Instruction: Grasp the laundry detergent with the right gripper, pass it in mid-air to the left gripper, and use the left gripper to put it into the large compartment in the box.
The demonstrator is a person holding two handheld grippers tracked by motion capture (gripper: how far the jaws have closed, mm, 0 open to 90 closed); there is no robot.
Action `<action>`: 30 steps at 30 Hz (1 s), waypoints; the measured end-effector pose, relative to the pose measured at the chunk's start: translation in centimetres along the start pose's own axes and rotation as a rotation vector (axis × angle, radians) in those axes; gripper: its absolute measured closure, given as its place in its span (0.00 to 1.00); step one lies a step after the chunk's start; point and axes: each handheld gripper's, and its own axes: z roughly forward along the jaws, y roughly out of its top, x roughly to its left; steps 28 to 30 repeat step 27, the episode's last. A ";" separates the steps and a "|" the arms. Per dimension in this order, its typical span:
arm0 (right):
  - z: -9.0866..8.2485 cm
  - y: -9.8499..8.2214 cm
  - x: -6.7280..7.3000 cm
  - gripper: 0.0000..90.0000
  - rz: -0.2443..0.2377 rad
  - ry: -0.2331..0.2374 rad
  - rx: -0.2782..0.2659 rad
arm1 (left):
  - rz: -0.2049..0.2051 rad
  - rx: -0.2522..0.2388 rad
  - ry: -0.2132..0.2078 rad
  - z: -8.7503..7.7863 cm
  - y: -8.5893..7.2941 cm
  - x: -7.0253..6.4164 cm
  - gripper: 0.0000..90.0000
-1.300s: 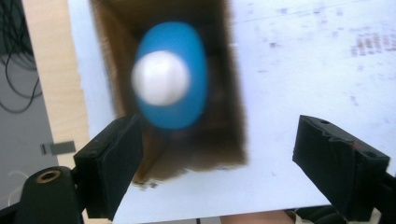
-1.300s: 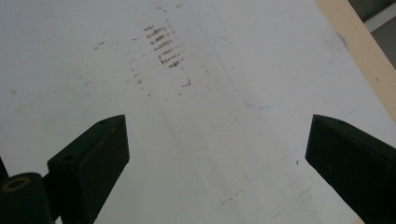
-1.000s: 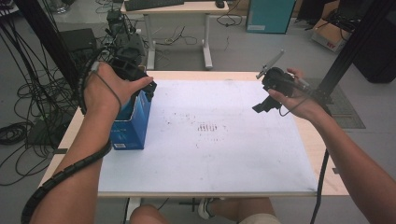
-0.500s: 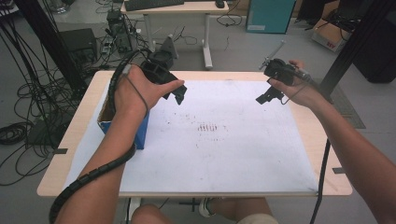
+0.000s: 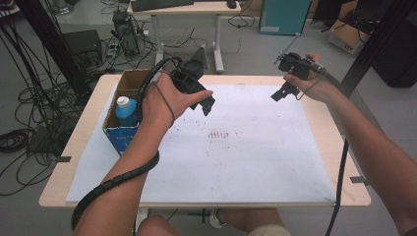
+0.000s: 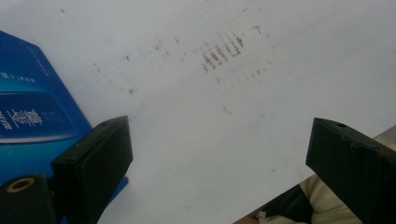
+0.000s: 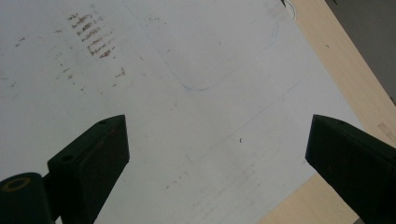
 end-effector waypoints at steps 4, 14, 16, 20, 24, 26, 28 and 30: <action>0.0 0.1 0.0 0.07 -0.004 -0.002 0.002 | 0.008 -0.002 -0.008 0.3 0.1 -0.2 0.08; -0.3 0.1 -0.1 0.07 -0.007 -0.010 0.006 | 0.018 0.009 -0.025 0.9 0.1 -0.4 0.09; -0.4 0.1 -0.1 0.07 -0.006 -0.009 0.009 | 0.020 0.009 -0.026 0.9 0.2 -0.4 0.09; -0.3 0.1 -0.1 0.07 -0.010 -0.009 0.011 | 0.024 0.008 -0.026 1.0 0.3 -0.6 0.09; -0.3 -0.1 -0.2 0.07 -0.006 -0.009 0.010 | 0.023 -0.001 -0.033 1.1 0.4 -0.7 0.09; -0.3 -0.2 -0.3 0.07 -0.008 -0.009 0.010 | 0.028 0.001 -0.033 1.1 0.4 -0.6 0.09; -0.3 -0.3 -0.3 0.07 -0.005 -0.009 0.011 | 0.028 0.001 -0.033 1.1 0.5 -0.7 0.09; -0.3 -0.3 -0.3 0.07 -0.005 -0.009 0.011 | 0.028 0.001 -0.033 1.1 0.5 -0.7 0.09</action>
